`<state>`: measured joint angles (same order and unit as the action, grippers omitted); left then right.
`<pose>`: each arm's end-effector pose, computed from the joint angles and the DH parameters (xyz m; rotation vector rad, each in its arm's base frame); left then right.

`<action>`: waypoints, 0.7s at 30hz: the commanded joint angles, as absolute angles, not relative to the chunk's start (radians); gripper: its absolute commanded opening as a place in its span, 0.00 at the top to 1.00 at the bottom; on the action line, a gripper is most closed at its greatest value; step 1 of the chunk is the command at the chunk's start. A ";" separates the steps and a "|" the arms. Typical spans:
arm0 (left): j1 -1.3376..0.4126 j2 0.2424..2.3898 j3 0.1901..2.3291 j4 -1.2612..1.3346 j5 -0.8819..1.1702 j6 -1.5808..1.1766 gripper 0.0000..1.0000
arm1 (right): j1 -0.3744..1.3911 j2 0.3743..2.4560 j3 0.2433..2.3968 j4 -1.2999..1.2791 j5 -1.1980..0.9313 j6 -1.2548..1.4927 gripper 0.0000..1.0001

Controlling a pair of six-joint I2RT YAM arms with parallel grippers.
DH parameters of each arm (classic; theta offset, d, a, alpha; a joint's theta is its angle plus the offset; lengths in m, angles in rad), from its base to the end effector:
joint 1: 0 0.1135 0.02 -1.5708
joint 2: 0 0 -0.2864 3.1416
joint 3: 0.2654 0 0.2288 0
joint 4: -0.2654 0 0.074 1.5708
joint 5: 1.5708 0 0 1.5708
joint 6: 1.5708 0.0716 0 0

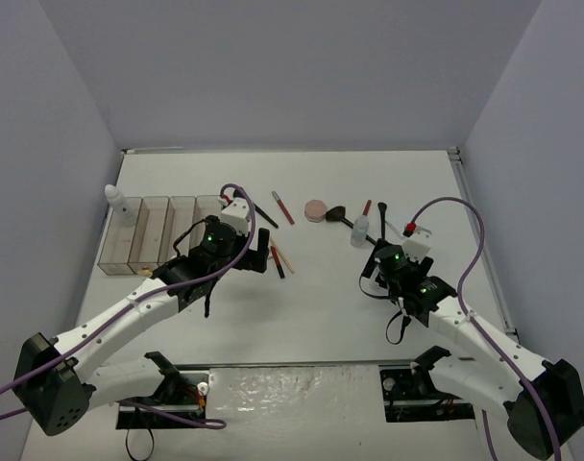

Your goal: Organize the makeup

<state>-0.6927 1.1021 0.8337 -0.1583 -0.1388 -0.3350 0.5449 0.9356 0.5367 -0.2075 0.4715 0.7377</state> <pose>0.1997 -0.1529 0.3084 0.2717 2.0132 -0.5194 0.1794 0.0707 0.2351 0.4643 2.0619 0.2530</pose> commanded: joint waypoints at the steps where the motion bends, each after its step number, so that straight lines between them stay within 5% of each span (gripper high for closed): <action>1: -0.711 1.100 0.900 -0.072 -0.150 -0.358 0.03 | 0.553 0.938 0.514 -0.101 0.488 0.715 0.20; 21: -0.716 1.098 0.890 -0.061 -0.149 -0.368 0.03 | 0.572 1.013 0.407 0.134 0.410 0.636 0.28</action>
<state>-0.7124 1.1099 0.8337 -0.1278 -0.1398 -0.3518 0.5605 0.9913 0.4040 0.0419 0.4092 0.6609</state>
